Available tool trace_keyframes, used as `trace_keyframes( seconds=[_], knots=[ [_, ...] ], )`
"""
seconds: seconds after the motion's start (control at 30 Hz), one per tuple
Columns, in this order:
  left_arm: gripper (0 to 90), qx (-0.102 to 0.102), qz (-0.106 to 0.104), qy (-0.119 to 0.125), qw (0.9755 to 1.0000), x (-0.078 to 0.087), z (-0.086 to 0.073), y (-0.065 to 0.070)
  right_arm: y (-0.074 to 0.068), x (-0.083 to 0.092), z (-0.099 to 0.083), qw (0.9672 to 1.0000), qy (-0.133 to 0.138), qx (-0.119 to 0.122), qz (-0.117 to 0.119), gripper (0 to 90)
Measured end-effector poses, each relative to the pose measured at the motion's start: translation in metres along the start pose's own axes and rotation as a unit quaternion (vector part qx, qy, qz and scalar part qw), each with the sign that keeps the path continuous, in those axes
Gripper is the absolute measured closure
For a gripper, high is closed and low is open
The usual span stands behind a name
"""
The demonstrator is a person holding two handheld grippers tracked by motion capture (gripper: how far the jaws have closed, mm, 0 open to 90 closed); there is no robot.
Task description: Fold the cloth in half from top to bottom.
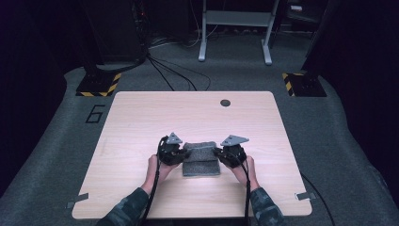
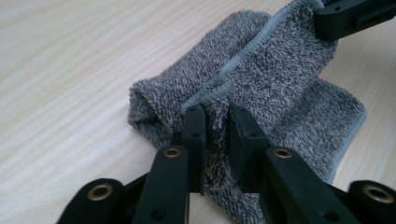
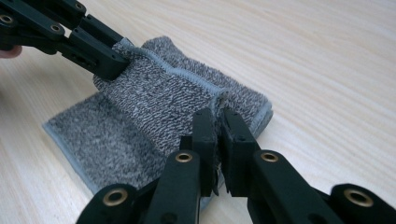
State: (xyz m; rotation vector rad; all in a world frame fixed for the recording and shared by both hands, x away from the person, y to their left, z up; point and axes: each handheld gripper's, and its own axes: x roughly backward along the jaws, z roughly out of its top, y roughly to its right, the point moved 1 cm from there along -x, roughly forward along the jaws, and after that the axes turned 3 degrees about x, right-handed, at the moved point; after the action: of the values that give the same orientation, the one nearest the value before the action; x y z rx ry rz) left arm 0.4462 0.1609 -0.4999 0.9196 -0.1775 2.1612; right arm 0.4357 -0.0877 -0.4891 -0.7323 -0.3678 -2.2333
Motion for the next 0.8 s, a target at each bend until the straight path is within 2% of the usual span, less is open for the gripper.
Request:
trace_keyframes(
  seconds=[0.13,0.17,0.2,0.27,0.3,0.4,0.5,0.57,0.63,0.67,0.7,0.8],
  knots=[
    [67.0,0.005,-0.012,-0.004,0.9999,0.001,-0.004,0.000,-0.003,-0.001,-0.007,0.9998,-0.015,-0.003,0.011,82.6],
    [62.5,0.008,-0.016,-0.009,0.9998,0.003,-0.005,-0.001,-0.003,0.000,-0.008,0.9998,-0.014,-0.002,0.015,80.7],
    [58.7,0.019,-0.020,-0.007,0.9996,0.005,-0.006,0.000,-0.004,0.002,-0.009,0.9997,-0.014,-0.005,0.019,77.6],
    [52.0,0.021,-0.024,-0.009,0.9994,0.011,-0.008,-0.001,-0.003,0.008,-0.011,0.9995,-0.011,-0.010,0.029,73.5],
    [47.7,0.029,-0.022,-0.005,0.9993,0.014,-0.009,0.000,-0.003,0.012,-0.011,0.9994,-0.006,-0.013,0.032,71.1],
    [40.0,0.035,-0.014,0.009,0.9993,0.026,-0.010,-0.003,0.001,0.025,-0.010,0.9990,0.010,-0.024,0.036,64.8],
    [35.5,0.046,-0.006,0.027,0.9986,0.036,-0.005,-0.009,0.007,0.033,-0.004,0.9983,0.025,-0.037,0.037,58.6],
    [33.5,0.056,-0.008,0.041,0.9975,0.042,0.000,-0.013,0.010,0.035,0.001,0.9976,0.033,-0.043,0.042,57.6],
    [32.4,0.059,-0.001,0.050,0.9970,0.045,0.005,-0.016,0.012,0.037,0.006,0.9972,0.042,-0.046,0.041,56.9],
    [31.2,0.066,-0.002,0.053,0.9964,0.044,0.007,-0.017,0.012,0.036,0.009,0.9972,0.040,-0.048,0.040,56.3],
    [30.5,0.063,0.002,0.050,0.9968,0.042,0.008,-0.017,0.012,0.034,0.011,0.9977,0.036,-0.047,0.032,55.4],
    [28.4,0.057,0.003,0.028,0.9980,0.032,0.007,-0.012,0.008,0.021,0.012,0.9988,0.007,-0.044,0.023,50.9]
  ],
)
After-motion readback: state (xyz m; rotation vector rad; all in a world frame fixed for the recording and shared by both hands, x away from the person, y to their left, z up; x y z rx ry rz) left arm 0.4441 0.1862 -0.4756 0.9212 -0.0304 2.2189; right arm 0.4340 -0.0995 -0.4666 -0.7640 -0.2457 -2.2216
